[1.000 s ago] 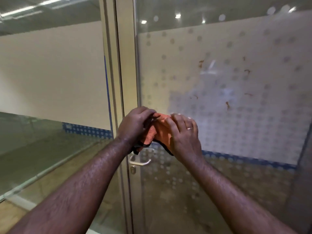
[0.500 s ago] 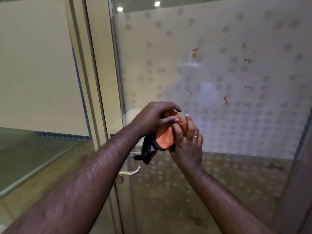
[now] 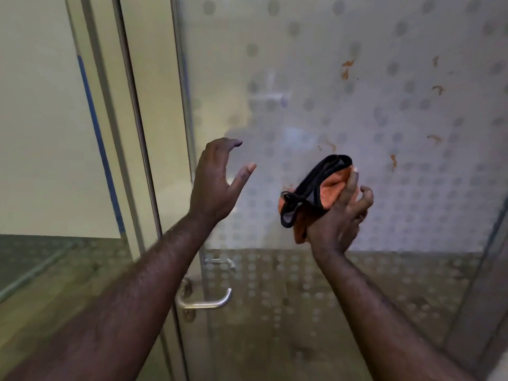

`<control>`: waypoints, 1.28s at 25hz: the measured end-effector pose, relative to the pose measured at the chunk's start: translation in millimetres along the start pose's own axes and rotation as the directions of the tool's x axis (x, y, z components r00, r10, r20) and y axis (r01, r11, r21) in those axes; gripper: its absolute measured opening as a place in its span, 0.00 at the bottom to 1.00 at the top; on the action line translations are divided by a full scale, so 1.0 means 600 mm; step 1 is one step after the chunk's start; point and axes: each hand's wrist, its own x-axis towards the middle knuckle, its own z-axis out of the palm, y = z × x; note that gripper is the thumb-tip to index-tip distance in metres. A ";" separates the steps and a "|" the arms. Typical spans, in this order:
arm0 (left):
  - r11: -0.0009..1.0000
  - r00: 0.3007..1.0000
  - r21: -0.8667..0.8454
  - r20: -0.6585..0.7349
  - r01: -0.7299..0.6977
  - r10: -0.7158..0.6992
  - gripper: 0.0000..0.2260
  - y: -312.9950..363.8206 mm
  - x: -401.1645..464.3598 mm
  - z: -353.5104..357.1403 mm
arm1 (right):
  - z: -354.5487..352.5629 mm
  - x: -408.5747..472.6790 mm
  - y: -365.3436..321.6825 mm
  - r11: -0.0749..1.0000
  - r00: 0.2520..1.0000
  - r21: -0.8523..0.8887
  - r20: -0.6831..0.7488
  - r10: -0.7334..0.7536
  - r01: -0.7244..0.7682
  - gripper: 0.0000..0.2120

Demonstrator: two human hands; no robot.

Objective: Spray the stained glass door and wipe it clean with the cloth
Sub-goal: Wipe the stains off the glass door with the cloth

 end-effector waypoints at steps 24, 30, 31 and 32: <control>0.935 0.952 0.220 -0.068 -0.277 0.298 0.27 -0.170 0.001 0.074 | 0.166 -0.134 0.094 0.578 0.598 -0.162 0.120 -0.793 0.800 0.33; 0.927 0.936 0.213 -0.103 -0.309 0.336 0.27 -0.177 -0.001 0.077 | 0.194 -0.201 0.146 0.040 0.065 -0.084 0.326 -0.943 0.996 0.23; 0.931 0.938 0.201 -0.111 -0.303 0.329 0.27 -0.177 -0.001 0.078 | 0.192 -0.188 0.125 0.076 0.098 -0.084 0.292 -0.951 0.994 0.23; 0.935 0.938 0.187 -0.120 -0.301 0.325 0.26 -0.178 0.000 0.078 | 0.187 -0.170 0.100 0.125 0.143 -0.084 0.251 -0.957 0.989 0.23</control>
